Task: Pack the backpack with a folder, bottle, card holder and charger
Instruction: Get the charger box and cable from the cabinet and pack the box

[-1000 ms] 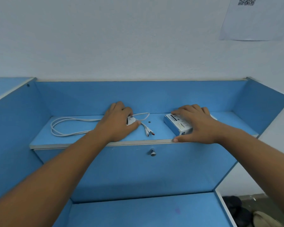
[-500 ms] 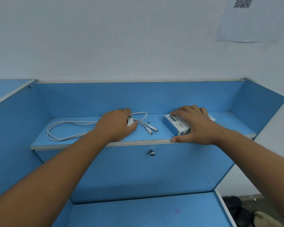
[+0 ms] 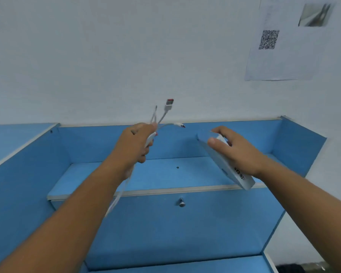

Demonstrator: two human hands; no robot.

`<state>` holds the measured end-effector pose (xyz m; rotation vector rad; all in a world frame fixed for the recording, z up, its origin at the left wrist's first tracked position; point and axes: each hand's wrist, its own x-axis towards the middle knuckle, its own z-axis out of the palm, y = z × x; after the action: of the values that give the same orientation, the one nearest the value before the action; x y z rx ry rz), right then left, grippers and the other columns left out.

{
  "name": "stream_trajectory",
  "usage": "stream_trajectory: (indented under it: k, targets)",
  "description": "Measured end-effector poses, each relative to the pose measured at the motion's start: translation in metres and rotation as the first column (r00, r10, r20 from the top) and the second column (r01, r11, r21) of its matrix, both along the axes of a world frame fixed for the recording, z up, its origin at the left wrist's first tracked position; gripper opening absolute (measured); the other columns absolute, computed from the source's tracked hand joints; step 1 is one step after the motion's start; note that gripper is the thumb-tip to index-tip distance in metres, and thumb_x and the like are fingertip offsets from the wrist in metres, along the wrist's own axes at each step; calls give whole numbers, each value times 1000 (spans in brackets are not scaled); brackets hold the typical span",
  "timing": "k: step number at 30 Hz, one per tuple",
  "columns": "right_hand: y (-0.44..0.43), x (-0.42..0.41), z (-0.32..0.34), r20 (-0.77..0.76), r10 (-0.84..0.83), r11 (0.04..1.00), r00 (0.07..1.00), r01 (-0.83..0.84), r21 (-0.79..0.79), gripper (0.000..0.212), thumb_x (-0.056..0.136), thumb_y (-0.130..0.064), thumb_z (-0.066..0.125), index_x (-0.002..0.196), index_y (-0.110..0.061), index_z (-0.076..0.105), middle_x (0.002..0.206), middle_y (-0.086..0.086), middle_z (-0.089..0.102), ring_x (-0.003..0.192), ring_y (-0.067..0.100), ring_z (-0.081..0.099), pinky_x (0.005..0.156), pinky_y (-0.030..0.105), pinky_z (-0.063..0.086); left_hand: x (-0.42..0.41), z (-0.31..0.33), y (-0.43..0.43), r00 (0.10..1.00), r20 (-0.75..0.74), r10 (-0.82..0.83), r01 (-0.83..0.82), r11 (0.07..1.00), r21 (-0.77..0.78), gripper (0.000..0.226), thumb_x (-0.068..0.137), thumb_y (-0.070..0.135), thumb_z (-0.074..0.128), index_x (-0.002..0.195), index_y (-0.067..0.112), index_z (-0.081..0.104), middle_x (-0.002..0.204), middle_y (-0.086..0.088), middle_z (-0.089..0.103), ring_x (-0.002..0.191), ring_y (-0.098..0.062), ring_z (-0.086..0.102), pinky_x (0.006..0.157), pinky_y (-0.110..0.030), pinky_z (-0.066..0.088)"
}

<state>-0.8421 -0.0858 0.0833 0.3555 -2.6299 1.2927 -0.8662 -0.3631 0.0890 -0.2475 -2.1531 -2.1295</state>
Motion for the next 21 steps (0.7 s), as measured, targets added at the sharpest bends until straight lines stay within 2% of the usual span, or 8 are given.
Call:
stream_trajectory:
  k: [2, 4, 7, 12, 21]
  targets:
    - [-1, 7, 14, 129, 80, 974, 988, -50, -221, 82, 58, -100, 45, 93, -29, 66, 87, -11, 71, 73, 11, 68, 75, 36, 51, 8, 14, -2, 988, 87, -127, 102, 965, 243, 29, 84, 47, 63, 82, 18, 62, 64, 2, 47, 45, -9, 30, 38, -17, 22]
    - [-1, 13, 21, 275, 235, 891, 932, -93, -445, 91, 58, -99, 46, 107, -29, 75, 107, 7, 77, 96, 26, 74, 84, 45, 57, 14, 19, -5, 961, 116, -250, 177, 882, 438, 30, 90, 46, 59, 85, 16, 60, 64, 2, 47, 45, -9, 32, 35, -17, 24]
    - [-4, 16, 20, 277, 341, 754, 898, -85, -651, 93, 60, -96, 50, 119, -28, 74, 120, 18, 72, 110, 39, 69, 82, 45, 59, 20, 15, -4, 934, 150, -325, 190, 806, 561, 31, 92, 44, 57, 89, 14, 58, 66, 1, 47, 45, -9, 34, 33, -16, 25]
    - [-7, 16, 6, 310, 326, 674, 893, 10, -739, 100, 56, -96, 55, 121, -23, 73, 124, 22, 69, 113, 41, 67, 90, 49, 53, 23, -12, -1, 902, 242, -359, 158, 793, 589, 31, 91, 44, 60, 91, 13, 57, 67, -1, 47, 45, -10, 35, 34, -16, 24]
    - [-16, 23, -2, 272, 281, 589, 920, 58, -806, 103, 60, -94, 57, 124, -14, 71, 130, 22, 66, 117, 44, 64, 89, 50, 56, 15, -29, 11, 848, 237, -475, 252, 753, 608, 42, 76, 47, 71, 94, 11, 60, 67, -1, 49, 44, -10, 36, 34, -16, 24]
